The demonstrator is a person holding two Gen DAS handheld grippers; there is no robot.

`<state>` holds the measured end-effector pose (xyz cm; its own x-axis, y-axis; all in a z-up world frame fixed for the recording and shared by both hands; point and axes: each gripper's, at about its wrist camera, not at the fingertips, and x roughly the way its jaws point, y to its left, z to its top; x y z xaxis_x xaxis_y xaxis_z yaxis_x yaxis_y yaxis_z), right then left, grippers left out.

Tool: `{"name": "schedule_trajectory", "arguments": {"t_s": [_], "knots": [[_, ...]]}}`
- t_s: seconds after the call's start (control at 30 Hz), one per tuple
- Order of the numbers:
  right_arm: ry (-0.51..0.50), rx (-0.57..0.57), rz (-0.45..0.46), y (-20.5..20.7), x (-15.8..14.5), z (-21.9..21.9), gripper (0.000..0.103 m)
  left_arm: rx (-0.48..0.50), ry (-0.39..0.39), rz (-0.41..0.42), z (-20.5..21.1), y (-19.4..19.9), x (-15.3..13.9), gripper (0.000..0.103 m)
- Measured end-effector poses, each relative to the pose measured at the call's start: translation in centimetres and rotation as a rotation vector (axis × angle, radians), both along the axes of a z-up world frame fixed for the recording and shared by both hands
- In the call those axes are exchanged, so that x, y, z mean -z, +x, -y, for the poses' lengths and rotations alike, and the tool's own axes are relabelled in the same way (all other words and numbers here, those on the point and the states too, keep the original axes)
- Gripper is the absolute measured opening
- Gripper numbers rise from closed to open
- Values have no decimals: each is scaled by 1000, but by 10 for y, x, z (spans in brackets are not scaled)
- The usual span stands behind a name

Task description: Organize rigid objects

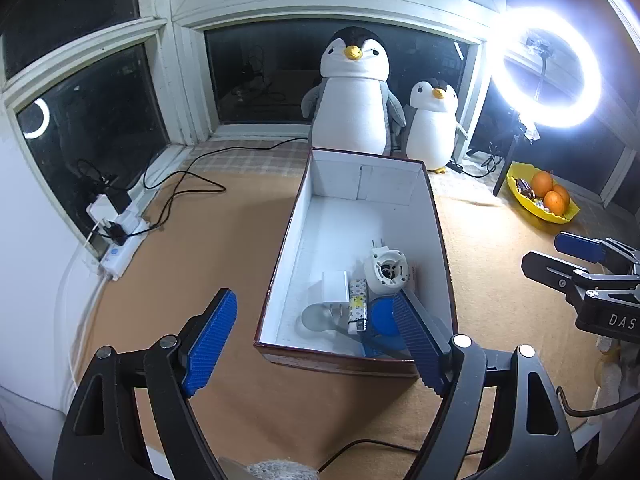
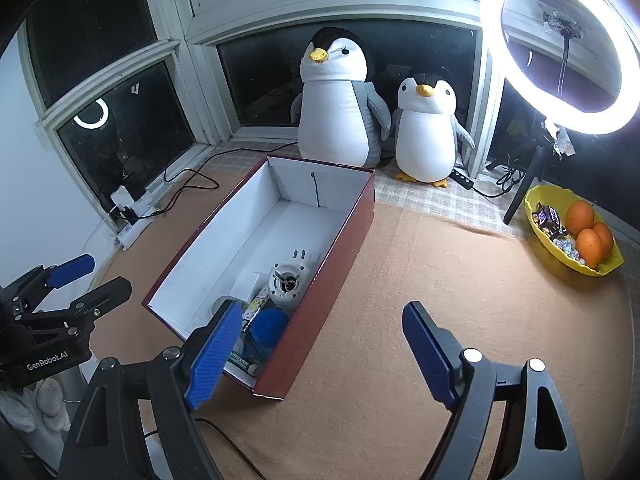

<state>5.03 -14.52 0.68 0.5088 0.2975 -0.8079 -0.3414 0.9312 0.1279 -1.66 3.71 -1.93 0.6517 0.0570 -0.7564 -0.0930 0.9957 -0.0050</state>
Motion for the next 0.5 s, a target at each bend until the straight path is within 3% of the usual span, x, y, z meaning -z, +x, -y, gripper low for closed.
{"name": "schedule_trajectory", "arguments": {"t_s": [0.5], "knots": [[-3,5,-3,2,2,3,80,9,-11,-12,1,1,1,81]]}}
